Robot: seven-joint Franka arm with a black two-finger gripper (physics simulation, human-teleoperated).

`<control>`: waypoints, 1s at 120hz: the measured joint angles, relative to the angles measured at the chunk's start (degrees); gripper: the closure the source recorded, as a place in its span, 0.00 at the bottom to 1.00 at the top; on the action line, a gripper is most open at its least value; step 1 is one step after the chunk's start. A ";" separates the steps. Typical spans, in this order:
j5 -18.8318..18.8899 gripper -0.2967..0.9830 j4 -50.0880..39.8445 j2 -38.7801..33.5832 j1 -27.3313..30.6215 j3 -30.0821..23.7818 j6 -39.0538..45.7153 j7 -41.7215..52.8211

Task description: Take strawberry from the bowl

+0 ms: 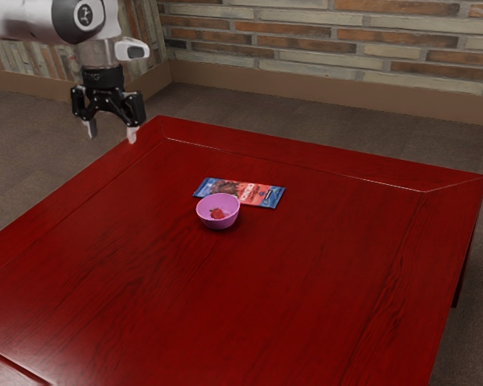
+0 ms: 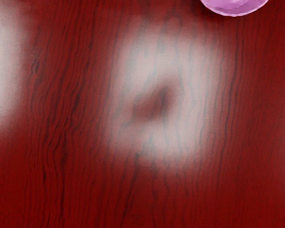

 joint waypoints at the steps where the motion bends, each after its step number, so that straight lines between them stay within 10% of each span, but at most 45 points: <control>1: 0.00 0.24 0.04 0.00 -0.03 -0.01 0.36 -0.02; 120: -8.48 0.25 4.05 25.90 0.63 -1.60 31.95 -15.84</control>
